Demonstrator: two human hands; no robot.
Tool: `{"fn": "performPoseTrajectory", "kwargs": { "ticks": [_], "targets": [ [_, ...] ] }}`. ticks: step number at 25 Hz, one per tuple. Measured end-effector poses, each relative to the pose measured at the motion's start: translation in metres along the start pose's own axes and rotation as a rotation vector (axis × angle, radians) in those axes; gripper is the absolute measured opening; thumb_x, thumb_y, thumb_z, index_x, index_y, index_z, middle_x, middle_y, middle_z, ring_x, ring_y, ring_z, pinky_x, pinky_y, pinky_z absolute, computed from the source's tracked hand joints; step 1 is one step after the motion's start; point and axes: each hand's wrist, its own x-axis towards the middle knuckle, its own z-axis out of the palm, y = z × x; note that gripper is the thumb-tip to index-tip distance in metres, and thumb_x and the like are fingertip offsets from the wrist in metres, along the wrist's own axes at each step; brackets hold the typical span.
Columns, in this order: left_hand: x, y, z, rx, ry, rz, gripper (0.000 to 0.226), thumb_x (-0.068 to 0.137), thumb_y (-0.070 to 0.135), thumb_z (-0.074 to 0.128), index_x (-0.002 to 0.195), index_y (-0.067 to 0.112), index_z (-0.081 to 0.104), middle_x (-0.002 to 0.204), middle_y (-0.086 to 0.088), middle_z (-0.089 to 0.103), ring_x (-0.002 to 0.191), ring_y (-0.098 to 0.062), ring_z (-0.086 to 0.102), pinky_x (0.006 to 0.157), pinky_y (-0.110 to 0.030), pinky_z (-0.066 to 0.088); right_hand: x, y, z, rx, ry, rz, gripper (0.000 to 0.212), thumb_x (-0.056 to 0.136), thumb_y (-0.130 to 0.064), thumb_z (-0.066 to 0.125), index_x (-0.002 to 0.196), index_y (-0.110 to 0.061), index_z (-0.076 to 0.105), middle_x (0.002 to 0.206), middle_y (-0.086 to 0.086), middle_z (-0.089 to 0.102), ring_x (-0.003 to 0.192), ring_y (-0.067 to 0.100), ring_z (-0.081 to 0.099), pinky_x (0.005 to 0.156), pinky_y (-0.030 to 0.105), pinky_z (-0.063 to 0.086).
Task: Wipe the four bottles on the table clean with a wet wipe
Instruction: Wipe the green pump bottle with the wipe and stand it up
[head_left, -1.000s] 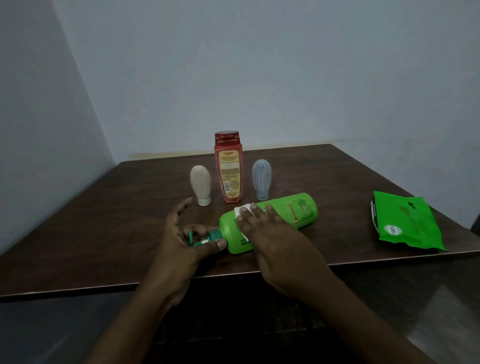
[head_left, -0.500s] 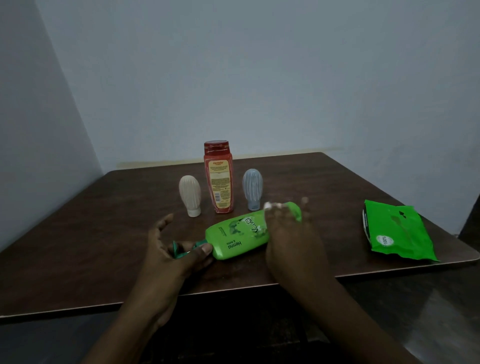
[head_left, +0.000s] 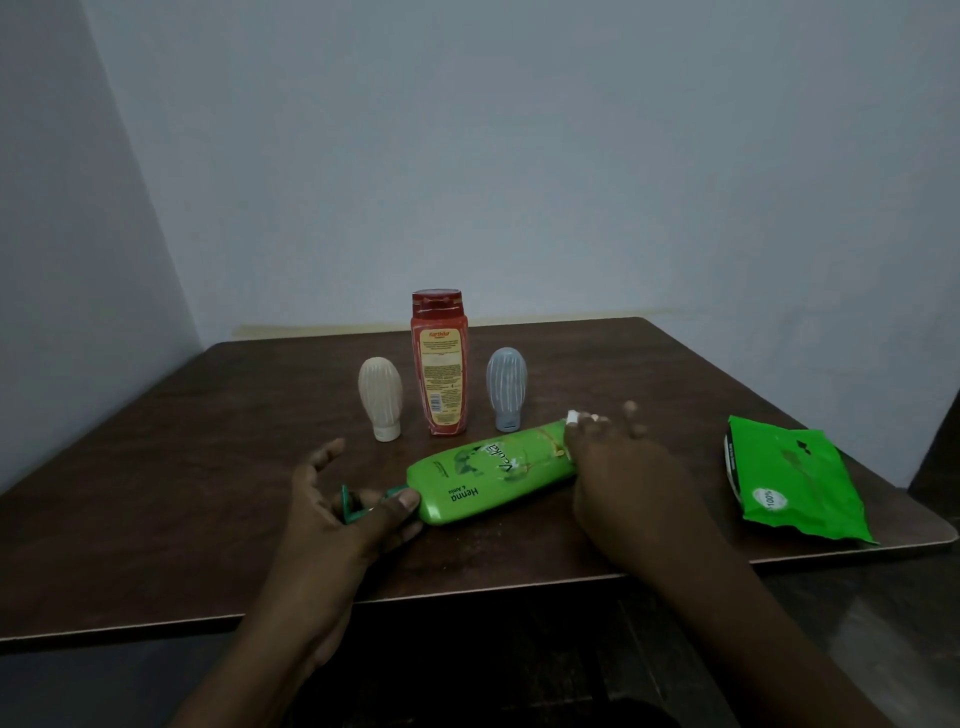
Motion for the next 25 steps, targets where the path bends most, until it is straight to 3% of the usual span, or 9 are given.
{"fn": "performPoseTrajectory", "kwargs": {
  "ticks": [2, 4, 6, 10, 13, 15, 18, 21, 25],
  "targets": [
    [0.001, -0.002, -0.003, 0.003, 0.012, 0.006, 0.085, 0.077, -0.010, 0.076, 0.141, 0.035, 0.044, 0.084, -0.014, 0.065, 0.084, -0.027, 0.073, 0.076, -0.039, 0.066, -0.004, -0.014, 0.001, 0.240, 0.001, -0.182, 0.057, 0.088, -0.011, 0.033, 0.144, -0.012, 0.045, 0.147, 0.003, 0.046, 0.137, 0.018, 0.042, 0.120, 0.037, 0.020],
    [0.001, -0.004, -0.006, 0.032, 0.035, 0.016, 0.089, 0.069, -0.004, 0.081, 0.141, 0.034, 0.046, 0.084, -0.012, 0.069, 0.086, -0.029, 0.073, 0.076, -0.040, 0.065, -0.008, -0.023, 0.000, 0.433, -0.123, -0.328, 0.054, 0.094, -0.010, 0.039, 0.147, -0.022, 0.041, 0.153, -0.009, 0.034, 0.143, 0.004, 0.026, 0.123, 0.030, 0.010],
    [0.001, -0.003, -0.005, 0.054, 0.049, 0.025, 0.091, 0.067, -0.006, 0.081, 0.142, 0.032, 0.046, 0.089, -0.013, 0.075, 0.094, -0.036, 0.073, 0.076, -0.041, 0.063, -0.004, -0.015, 0.004, 0.444, -0.079, -0.243, 0.054, 0.093, -0.011, 0.040, 0.145, -0.024, 0.044, 0.152, -0.006, 0.040, 0.141, 0.008, 0.034, 0.123, 0.031, 0.010],
    [-0.003, 0.003, -0.001, 0.131, 0.002, 0.089, 0.102, 0.065, -0.020, 0.078, 0.146, 0.030, 0.043, 0.097, -0.015, 0.079, 0.095, -0.034, 0.076, 0.079, -0.045, 0.064, 0.004, 0.006, 0.007, 0.140, 0.001, 0.061, 0.068, 0.079, -0.017, 0.030, 0.146, -0.013, 0.040, 0.147, 0.006, 0.048, 0.135, 0.020, 0.045, 0.120, 0.038, 0.013],
    [-0.007, 0.003, -0.001, 0.091, -0.020, 0.122, 0.113, 0.055, -0.021, 0.076, 0.148, 0.034, 0.041, 0.104, -0.019, 0.078, 0.083, -0.020, 0.078, 0.073, -0.032, 0.065, 0.005, 0.000, 0.005, 0.090, -0.015, 0.075, 0.073, 0.075, -0.018, 0.027, 0.147, -0.006, 0.036, 0.147, 0.013, 0.046, 0.135, 0.026, 0.044, 0.120, 0.040, 0.014],
    [-0.013, 0.011, 0.006, 0.089, -0.030, 0.202, 0.114, 0.054, -0.015, 0.075, 0.150, 0.035, 0.039, 0.106, -0.021, 0.077, 0.086, -0.017, 0.078, 0.076, -0.028, 0.064, 0.000, -0.002, -0.002, 0.170, 0.015, 0.003, 0.063, 0.084, -0.017, 0.028, 0.146, -0.013, 0.039, 0.146, 0.008, 0.048, 0.133, 0.026, 0.046, 0.118, 0.036, 0.020],
    [-0.021, 0.032, 0.027, 0.132, -0.037, 0.385, 0.120, 0.057, -0.013, 0.076, 0.157, 0.035, 0.031, 0.097, -0.011, 0.081, 0.086, -0.015, 0.078, 0.079, -0.024, 0.063, -0.005, 0.006, -0.020, 0.628, 0.005, -0.062, 0.042, 0.098, -0.018, 0.041, 0.135, -0.030, 0.056, 0.130, -0.006, 0.063, 0.118, 0.015, 0.057, 0.115, 0.031, 0.031],
    [-0.026, 0.053, 0.055, 0.223, -0.020, 0.555, 0.128, 0.060, -0.017, 0.083, 0.157, 0.045, 0.027, 0.093, -0.014, 0.079, 0.088, -0.016, 0.078, 0.084, -0.021, 0.060, -0.004, 0.008, -0.028, 1.139, -0.027, 0.021, 0.032, 0.097, -0.013, 0.051, 0.116, -0.029, 0.071, 0.106, -0.012, 0.073, 0.099, 0.000, 0.065, 0.093, 0.021, 0.049],
    [-0.015, 0.080, 0.081, 0.273, -0.100, 0.640, 0.130, 0.061, -0.010, 0.090, 0.153, 0.056, 0.025, 0.088, -0.020, 0.072, 0.086, -0.023, 0.077, 0.080, -0.035, 0.063, 0.003, 0.009, -0.030, 1.705, 0.007, 0.284, 0.028, 0.095, -0.004, 0.051, 0.105, -0.013, 0.076, 0.102, 0.010, 0.075, 0.106, 0.033, 0.067, 0.090, 0.042, 0.049]
  ]
}}
